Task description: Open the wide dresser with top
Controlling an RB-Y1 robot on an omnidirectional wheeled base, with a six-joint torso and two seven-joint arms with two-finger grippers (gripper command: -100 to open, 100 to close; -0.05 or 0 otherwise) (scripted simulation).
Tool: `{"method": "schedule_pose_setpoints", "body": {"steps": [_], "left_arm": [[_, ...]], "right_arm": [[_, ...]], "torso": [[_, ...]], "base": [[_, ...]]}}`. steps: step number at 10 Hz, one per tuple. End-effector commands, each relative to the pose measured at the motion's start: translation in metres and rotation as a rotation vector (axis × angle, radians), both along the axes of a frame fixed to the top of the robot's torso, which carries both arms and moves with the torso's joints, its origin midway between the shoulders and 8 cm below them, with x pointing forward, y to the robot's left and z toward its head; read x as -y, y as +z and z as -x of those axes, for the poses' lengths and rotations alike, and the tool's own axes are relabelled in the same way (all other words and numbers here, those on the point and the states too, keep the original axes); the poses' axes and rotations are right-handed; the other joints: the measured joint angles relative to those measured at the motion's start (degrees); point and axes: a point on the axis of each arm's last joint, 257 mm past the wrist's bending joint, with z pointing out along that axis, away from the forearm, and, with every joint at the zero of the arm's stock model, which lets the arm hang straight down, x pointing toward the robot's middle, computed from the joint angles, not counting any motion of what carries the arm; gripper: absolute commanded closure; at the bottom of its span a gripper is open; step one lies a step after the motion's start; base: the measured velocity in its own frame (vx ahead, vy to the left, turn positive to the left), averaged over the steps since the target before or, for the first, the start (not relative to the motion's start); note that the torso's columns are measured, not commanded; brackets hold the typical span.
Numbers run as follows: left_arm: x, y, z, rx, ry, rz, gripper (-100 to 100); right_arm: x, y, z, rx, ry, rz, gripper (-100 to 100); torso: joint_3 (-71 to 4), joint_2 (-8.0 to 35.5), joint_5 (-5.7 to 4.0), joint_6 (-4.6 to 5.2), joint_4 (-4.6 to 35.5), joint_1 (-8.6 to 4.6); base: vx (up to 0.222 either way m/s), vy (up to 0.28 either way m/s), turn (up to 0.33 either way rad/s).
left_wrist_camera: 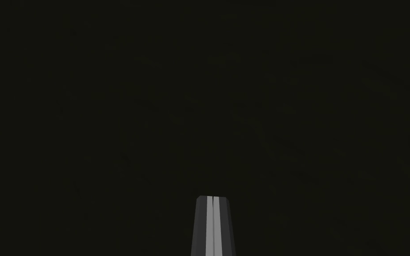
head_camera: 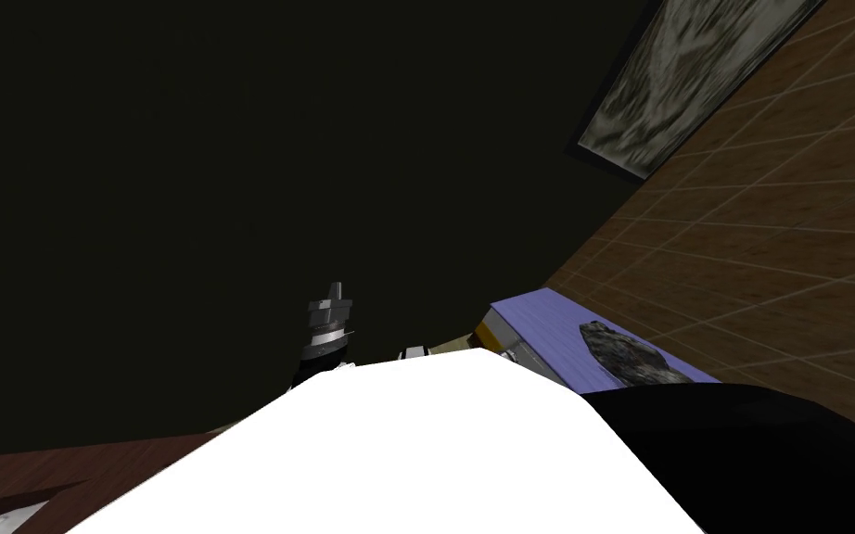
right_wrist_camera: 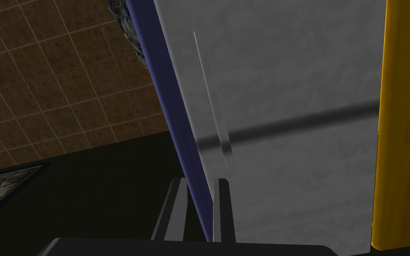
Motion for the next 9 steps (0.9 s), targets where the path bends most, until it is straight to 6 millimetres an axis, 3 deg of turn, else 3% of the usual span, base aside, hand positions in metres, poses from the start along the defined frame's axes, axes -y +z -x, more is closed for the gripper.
{"method": "schedule_pose_setpoints", "body": {"steps": [1, 2, 3, 6, 7, 8, 9], "left_arm": [[0.000, 0.000, 0.000, 0.000, 0.000, 0.000, 0], [0.000, 0.000, 0.000, 0.000, 0.000, 0.000, 0], [0.000, 0.000, 0.000, 0.000, 0.000, 0.000, 0], [0.000, 0.000, 0.000, 0.000, 0.000, 0.000, 0], [0.000, 0.000, 0.000, 0.000, 0.000, 0.000, 0], [0.000, 0.000, 0.000, 0.000, 0.000, 0.000, 0], [0.000, 0.000, 0.000, 0.000, 0.000, 0.000, 0]], "right_arm": [[0.004, 0.001, -0.011, 0.003, 0.002, -0.005, -100], [0.006, 0.002, -0.008, -0.007, -0.001, 0.001, -100], [0.021, 0.008, -0.019, -0.010, -0.001, 0.004, -100], [0.018, 0.007, -0.024, 0.004, 0.004, -0.004, -100], [0.021, 0.008, -0.019, -0.010, -0.001, 0.004, -100], [0.035, 0.015, -0.031, -0.011, -0.002, 0.007, -100], [0.035, 0.015, -0.031, -0.011, -0.002, 0.007, -100]], "torso": [[0.03, 0.03, 0.02, -0.01, 0.01, 0.16], [0.02, 0.01, 0.09, -0.02, 0.00, 0.44], [0.01, 0.01, 0.15, -0.01, 0.00, 0.61], [0.03, 0.03, 0.11, -0.01, 0.01, 0.50], [0.01, 0.01, 0.13, -0.01, 0.00, 0.55], [0.02, 0.02, 0.14, -0.01, 0.00, 0.54], [0.05, 0.08, 0.11, -0.02, 0.03, 0.38]], "base": [[-0.011, -0.044, 0.001], [-0.001, -0.018, 0.002], [-0.015, -0.035, 0.001], [-0.009, -0.028, 0.001], [0.000, 0.000, 0.000], [-0.023, -0.031, -0.002], [-0.021, -0.049, 0.008]]}}
